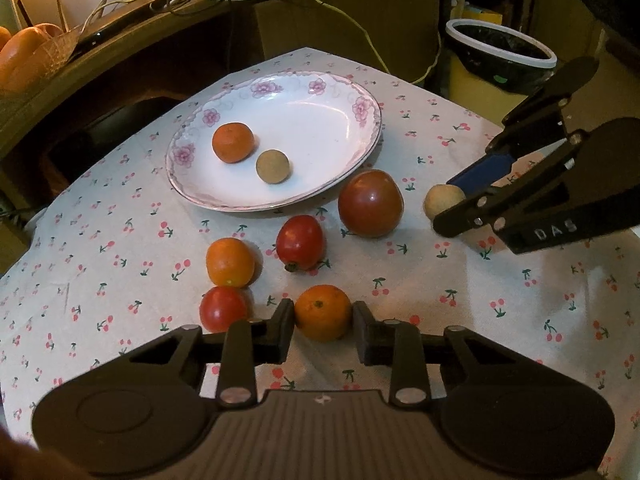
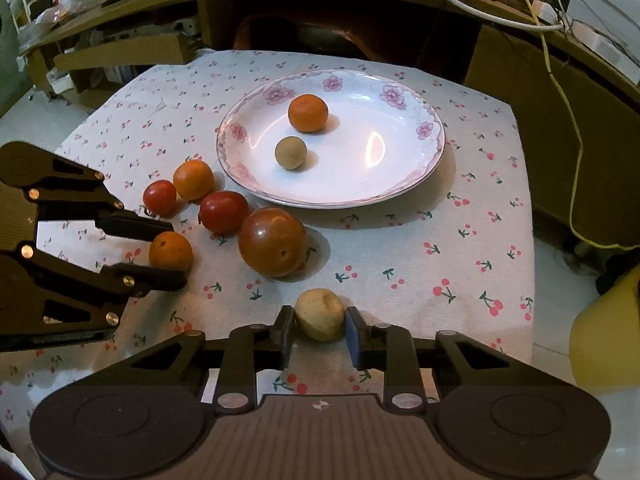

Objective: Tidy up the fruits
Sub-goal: 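Carry both fruits into the white plate and open both tools, then withdraw both tools from the plate toward the tomatoes, then grasp the large dark red tomato with the right tool while the left tool grasps a red tomato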

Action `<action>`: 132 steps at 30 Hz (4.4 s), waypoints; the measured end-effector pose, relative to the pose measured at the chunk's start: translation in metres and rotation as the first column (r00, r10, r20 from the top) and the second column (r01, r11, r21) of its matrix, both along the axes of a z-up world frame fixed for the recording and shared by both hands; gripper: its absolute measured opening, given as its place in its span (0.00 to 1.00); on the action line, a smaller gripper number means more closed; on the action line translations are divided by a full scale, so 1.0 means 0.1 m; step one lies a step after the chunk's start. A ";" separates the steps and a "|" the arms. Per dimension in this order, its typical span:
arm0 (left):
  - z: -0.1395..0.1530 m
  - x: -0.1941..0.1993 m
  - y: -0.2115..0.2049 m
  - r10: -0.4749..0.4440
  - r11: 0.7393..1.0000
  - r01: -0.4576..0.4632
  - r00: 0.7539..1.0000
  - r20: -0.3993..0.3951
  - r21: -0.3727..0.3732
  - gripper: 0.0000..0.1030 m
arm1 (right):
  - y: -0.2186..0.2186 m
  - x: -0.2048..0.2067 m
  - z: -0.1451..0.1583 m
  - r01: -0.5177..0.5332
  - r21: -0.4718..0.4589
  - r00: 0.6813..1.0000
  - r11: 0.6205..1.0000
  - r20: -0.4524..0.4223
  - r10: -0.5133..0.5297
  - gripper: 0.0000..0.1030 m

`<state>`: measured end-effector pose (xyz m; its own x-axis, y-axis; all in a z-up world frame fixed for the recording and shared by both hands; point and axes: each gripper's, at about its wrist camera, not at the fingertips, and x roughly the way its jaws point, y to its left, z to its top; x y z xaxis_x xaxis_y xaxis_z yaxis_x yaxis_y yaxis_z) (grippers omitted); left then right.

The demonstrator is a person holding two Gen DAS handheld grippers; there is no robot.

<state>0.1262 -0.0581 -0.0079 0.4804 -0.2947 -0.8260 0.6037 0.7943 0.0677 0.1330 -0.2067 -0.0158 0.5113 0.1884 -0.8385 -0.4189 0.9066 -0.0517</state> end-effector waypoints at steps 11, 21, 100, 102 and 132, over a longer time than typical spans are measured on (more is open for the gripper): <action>0.16 0.04 0.00 0.021 0.999 -0.019 0.999 0.035 -0.045 0.35 | 0.05 -0.02 0.15 -0.003 0.028 0.999 1.000 0.032 0.002 0.27; 0.33 0.20 -0.10 0.051 0.997 -0.046 0.995 0.090 -0.065 0.35 | 0.10 0.11 0.31 0.028 0.064 0.996 0.998 0.081 -0.033 0.27; 0.19 0.28 0.45 0.120 0.993 -0.120 0.992 0.037 -0.021 0.51 | 0.06 0.26 0.23 0.044 0.143 0.998 0.989 0.028 -0.048 0.63; 0.16 0.30 0.45 0.120 0.993 -0.120 0.992 0.030 -0.018 0.51 | 0.09 0.28 0.20 0.040 0.133 0.999 0.990 0.022 -0.043 0.63; 0.09 0.10 0.41 0.074 0.996 -0.077 0.996 -0.047 -0.049 0.32 | 0.28 0.14 0.16 0.004 0.082 1.000 0.997 -0.011 -0.003 0.40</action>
